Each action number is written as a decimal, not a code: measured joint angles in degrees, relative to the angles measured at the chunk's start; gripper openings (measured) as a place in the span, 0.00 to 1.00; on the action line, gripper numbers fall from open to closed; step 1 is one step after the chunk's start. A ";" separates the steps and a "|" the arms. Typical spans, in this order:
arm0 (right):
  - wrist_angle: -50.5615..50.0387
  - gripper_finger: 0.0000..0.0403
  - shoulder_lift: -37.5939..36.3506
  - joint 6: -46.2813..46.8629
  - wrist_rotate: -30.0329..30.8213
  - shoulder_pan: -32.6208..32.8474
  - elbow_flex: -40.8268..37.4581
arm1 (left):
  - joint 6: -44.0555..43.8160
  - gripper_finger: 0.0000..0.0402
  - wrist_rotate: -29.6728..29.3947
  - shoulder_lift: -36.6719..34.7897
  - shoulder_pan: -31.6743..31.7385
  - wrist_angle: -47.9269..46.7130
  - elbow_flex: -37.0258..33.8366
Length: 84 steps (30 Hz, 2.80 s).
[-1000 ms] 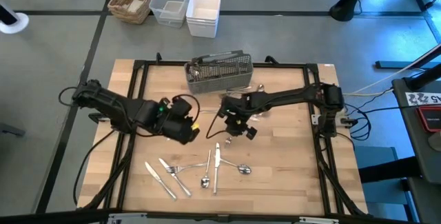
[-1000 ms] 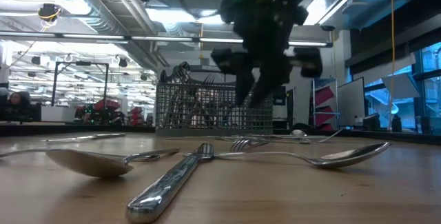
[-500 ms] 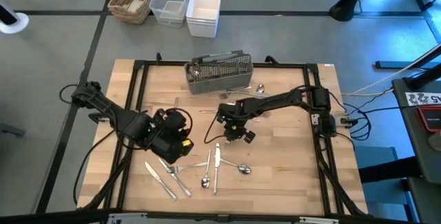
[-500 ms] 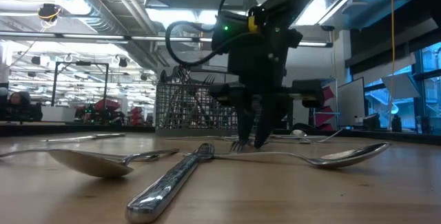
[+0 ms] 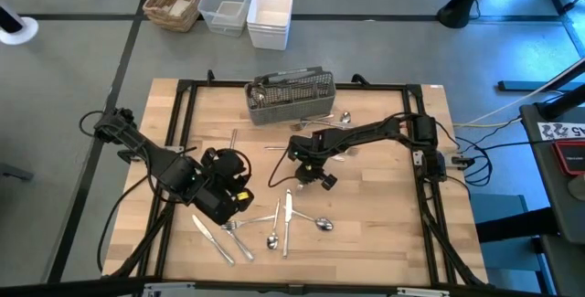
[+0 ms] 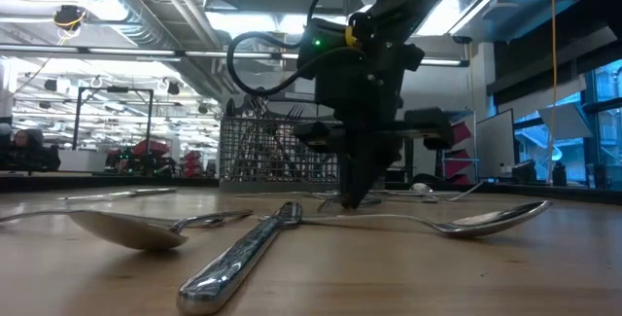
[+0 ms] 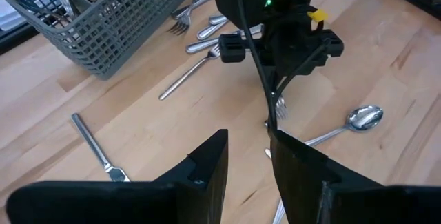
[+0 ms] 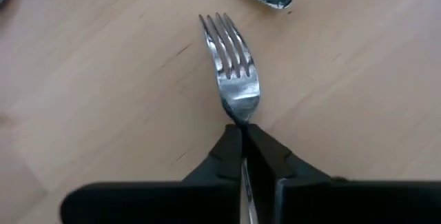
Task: Sort silverware
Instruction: Put the silver fork into the silverware rack
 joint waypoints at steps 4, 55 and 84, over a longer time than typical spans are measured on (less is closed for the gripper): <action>-0.03 0.05 0.00 2.35 0.00 0.00 0.00 | 0.47 0.26 -0.17 0.02 0.00 -0.01 0.00; -6.44 0.00 -1.07 17.71 -8.74 -13.81 39.56 | -21.41 0.26 -23.69 0.02 -15.06 -10.77 0.00; 33.24 0.00 -1.03 35.48 -11.99 -25.53 16.23 | -23.32 0.26 -29.75 0.02 -12.54 -10.70 0.00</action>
